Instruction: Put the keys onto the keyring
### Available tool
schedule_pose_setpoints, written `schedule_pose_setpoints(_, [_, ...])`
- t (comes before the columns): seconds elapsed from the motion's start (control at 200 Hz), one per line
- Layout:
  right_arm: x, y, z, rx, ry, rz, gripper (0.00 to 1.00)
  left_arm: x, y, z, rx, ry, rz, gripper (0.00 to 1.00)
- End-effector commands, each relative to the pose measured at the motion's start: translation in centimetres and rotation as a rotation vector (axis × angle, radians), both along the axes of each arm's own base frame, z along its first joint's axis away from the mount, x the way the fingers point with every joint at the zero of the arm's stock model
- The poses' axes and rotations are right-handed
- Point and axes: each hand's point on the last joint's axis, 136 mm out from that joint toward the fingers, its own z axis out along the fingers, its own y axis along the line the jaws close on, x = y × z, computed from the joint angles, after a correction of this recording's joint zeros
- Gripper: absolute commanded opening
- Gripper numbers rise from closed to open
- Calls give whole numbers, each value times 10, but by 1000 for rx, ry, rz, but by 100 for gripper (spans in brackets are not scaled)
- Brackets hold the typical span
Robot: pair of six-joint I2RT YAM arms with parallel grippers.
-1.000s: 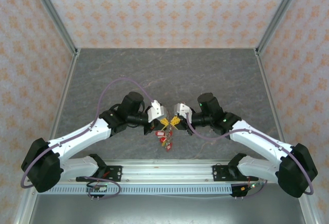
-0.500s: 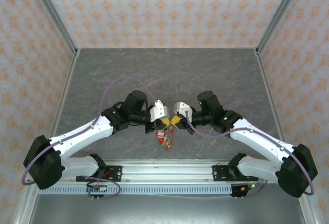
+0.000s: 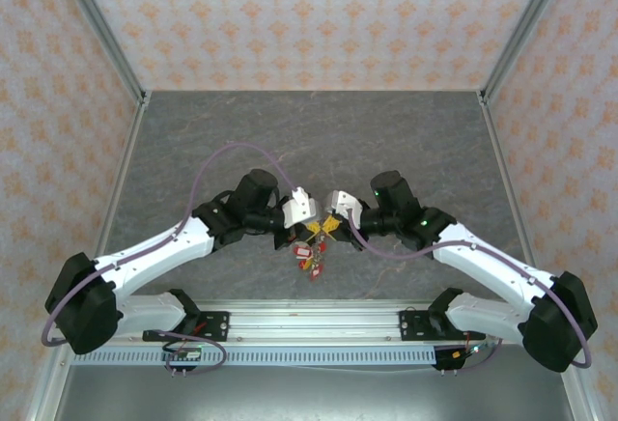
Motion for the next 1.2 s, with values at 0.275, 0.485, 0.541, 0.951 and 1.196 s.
schedule_pose_setpoints(0.275, [8,9,8,129,-34,-34,14,-6,-12,27,-136,-27,-37,0])
schedule_pose_setpoints(0.485, [8,7,7,120,-37,-37,2,-5,-9,24,-127,-30,-18,0])
schedule_pose_setpoints(0.541, [8,6,5,100,-35,-34,0,-3,-7,22,-111,-31,-4,0])
schedule_pose_setpoints(0.951, [3,12,24,97,-42,37,0,-2,-2,4,22,-11,-19,9])
schedule_pose_setpoints(1.196, [1,13,37,99,-43,51,0,-2,-5,-2,50,-4,-23,2])
